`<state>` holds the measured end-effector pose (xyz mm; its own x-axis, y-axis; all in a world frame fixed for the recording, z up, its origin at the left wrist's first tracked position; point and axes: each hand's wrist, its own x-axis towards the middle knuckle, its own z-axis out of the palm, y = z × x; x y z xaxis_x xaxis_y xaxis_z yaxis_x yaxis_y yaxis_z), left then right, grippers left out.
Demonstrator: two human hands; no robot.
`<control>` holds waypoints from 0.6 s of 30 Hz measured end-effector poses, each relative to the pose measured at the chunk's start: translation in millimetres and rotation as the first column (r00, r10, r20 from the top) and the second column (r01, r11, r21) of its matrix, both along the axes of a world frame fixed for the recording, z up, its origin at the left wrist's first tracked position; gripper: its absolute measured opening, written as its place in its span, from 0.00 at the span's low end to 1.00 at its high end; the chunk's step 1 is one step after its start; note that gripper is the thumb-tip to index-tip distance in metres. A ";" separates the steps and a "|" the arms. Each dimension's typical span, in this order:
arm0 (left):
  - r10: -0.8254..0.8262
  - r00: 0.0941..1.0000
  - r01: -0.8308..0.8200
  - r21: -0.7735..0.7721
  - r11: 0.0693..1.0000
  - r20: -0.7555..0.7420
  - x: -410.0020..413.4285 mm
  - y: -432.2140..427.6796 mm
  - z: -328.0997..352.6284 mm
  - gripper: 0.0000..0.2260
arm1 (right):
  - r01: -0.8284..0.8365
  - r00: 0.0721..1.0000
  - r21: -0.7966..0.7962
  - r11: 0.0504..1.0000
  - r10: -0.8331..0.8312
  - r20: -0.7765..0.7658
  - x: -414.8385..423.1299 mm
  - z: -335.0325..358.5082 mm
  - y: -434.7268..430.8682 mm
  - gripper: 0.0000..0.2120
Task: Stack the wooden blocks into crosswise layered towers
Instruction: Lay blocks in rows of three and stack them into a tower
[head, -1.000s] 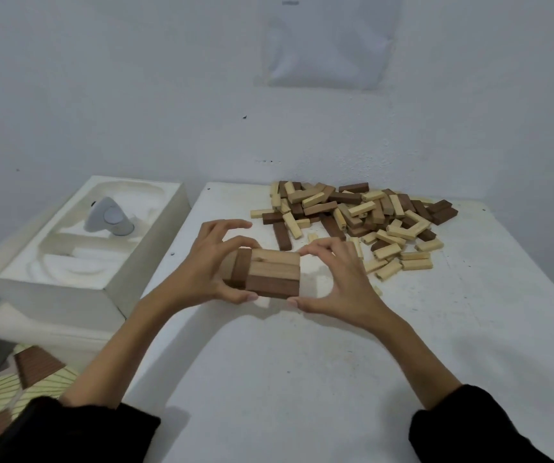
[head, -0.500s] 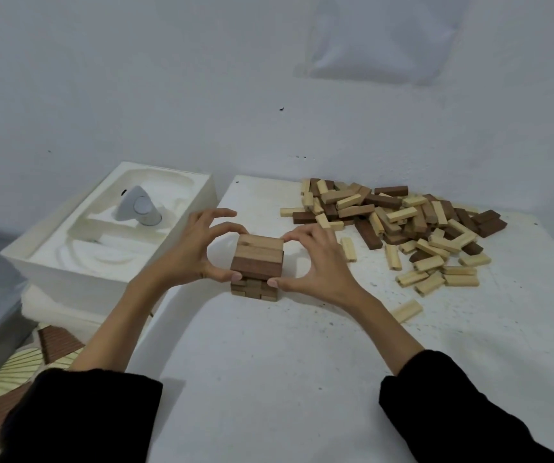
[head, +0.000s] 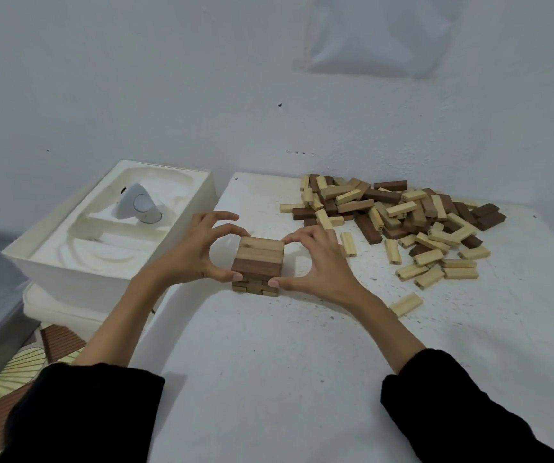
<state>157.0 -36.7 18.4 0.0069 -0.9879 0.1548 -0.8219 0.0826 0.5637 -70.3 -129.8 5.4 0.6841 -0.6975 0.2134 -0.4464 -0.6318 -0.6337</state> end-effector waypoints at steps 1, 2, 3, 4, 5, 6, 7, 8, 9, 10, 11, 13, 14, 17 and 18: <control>0.002 1.000 -0.002 0.005 1.000 0.000 -0.1 0.4 -0.3 0.29 | 0.001 1.000 0.008 1.000 -0.001 0.002 -0.2 -0.3 0.6 0.38; 0.004 1.000 -0.004 0.009 1.000 0.003 -0.1 0.5 -0.5 0.29 | 0.002 1.000 0.013 1.000 -0.002 0.004 -0.6 -0.5 0.9 0.38; 0.006 1.000 -0.006 0.011 1.000 0.007 -0.5 0.5 -0.6 0.29 | 0.001 1.000 0.015 1.000 -0.001 0.003 -1.0 -0.3 1.0 0.38; 0.008 1.000 -0.008 0.014 1.000 0.009 -0.9 0.6 -0.2 0.30 | 0.000 1.000 0.018 1.000 0.000 0.000 -1.4 0.0 1.0 0.38; 0.008 1.000 -0.008 0.016 1.000 0.009 -1.5 0.9 0.2 0.30 | 0.000 1.000 0.021 1.000 0.000 -0.002 -1.9 0.5 0.8 0.37; 0.008 1.000 -0.008 0.020 1.000 0.008 -1.7 1.5 0.6 0.30 | 0.000 1.000 0.018 1.000 0.000 -0.002 -2.2 0.9 0.9 0.36; 0.007 1.000 -0.007 0.024 1.000 0.008 -2.1 2.1 1.3 0.30 | -0.001 1.000 0.010 1.000 0.001 -0.002 -2.6 1.6 1.2 0.36; 0.006 1.000 -0.007 0.029 1.000 0.010 -2.4 3.0 2.0 0.31 | -0.001 1.000 0.006 1.000 0.001 -0.007 -3.0 2.3 1.5 0.36; 0.006 1.000 -0.006 0.031 0.999 0.014 -2.3 4.0 3.2 0.31 | -0.001 1.000 0.005 1.000 0.001 -0.014 -3.9 2.6 1.5 0.38; 0.006 1.000 -0.006 0.029 1.000 0.019 -2.1 4.8 4.7 0.33 | 0.000 1.000 0.009 1.000 0.001 -0.022 -5.2 2.9 1.6 0.40; 0.006 1.000 -0.007 0.021 1.000 0.023 -1.8 5.6 6.7 0.34 | 0.001 1.000 0.015 1.000 0.000 -0.026 -7.1 3.3 1.8 0.42; 0.002 1.000 -0.002 0.000 1.000 0.017 -3.4 6.4 11.8 0.34 | 0.006 1.000 0.019 1.000 -0.006 -0.012 -12.9 6.0 2.3 0.43; -0.003 1.000 0.003 -0.013 1.000 0.013 -5.9 6.0 14.8 0.32 | 0.010 1.000 0.019 1.000 -0.010 0.005 -16.8 7.6 2.0 0.42; -0.032 0.999 0.033 -0.053 0.998 0.006 -22.3 2.4 26.4 0.28 | 0.029 0.998 0.015 0.999 -0.029 0.055 -32.8 12.3 0.4 0.38; -0.047 0.999 0.048 -0.061 0.997 0.009 -30.1 1.1 30.7 0.27 | 0.041 0.997 0.020 0.999 -0.043 0.067 -39.2 13.4 0.0 0.36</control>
